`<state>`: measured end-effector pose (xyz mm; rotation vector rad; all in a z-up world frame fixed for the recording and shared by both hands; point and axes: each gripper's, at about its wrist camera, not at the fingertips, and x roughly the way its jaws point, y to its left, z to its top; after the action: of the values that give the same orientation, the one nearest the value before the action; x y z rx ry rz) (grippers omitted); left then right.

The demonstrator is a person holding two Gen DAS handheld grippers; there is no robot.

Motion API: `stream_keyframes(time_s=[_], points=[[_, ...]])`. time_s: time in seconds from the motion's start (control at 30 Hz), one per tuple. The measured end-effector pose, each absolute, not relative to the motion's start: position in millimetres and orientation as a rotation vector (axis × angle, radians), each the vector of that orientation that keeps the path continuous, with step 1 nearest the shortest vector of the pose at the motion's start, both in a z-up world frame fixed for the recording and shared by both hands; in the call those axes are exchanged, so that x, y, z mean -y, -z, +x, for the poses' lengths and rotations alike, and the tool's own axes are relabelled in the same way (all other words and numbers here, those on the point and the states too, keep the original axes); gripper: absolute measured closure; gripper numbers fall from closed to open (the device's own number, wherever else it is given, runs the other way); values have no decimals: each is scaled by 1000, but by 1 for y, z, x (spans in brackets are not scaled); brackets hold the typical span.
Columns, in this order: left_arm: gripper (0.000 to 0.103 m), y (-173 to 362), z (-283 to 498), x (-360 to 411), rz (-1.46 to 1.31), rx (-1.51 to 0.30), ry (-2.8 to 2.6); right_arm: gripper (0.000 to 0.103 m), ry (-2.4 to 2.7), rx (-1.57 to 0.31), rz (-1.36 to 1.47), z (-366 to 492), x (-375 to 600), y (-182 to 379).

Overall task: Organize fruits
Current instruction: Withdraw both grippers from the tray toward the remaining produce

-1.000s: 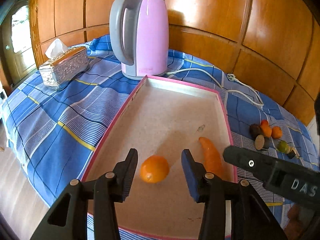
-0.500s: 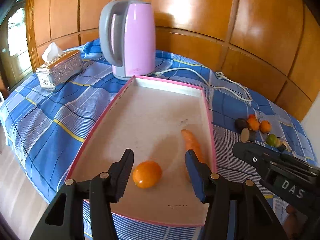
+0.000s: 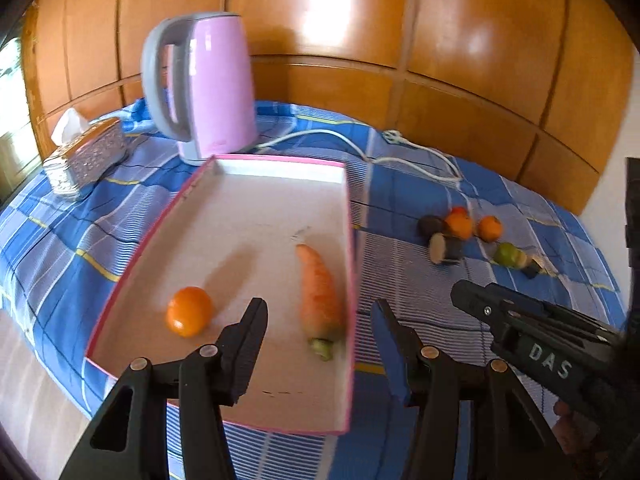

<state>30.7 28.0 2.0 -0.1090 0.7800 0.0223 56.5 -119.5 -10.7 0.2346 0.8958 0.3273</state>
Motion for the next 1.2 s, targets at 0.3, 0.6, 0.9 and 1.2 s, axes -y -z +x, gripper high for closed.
stream_keyframes(time_s=[0.3,0.6,0.9,1.2], points=[[49,5,33,11,-45,-797,82,67,-186,-919,335,55,175,32],[49,16,47,37,-53,-836,152,67,-85,-921,390,55,219,46],[49,25,60,57,-44,-854,187,67,9,-924,438,55,258,60],[43,33,74,68,-55,-871,199,67,52,-917,429,62,275,66]])
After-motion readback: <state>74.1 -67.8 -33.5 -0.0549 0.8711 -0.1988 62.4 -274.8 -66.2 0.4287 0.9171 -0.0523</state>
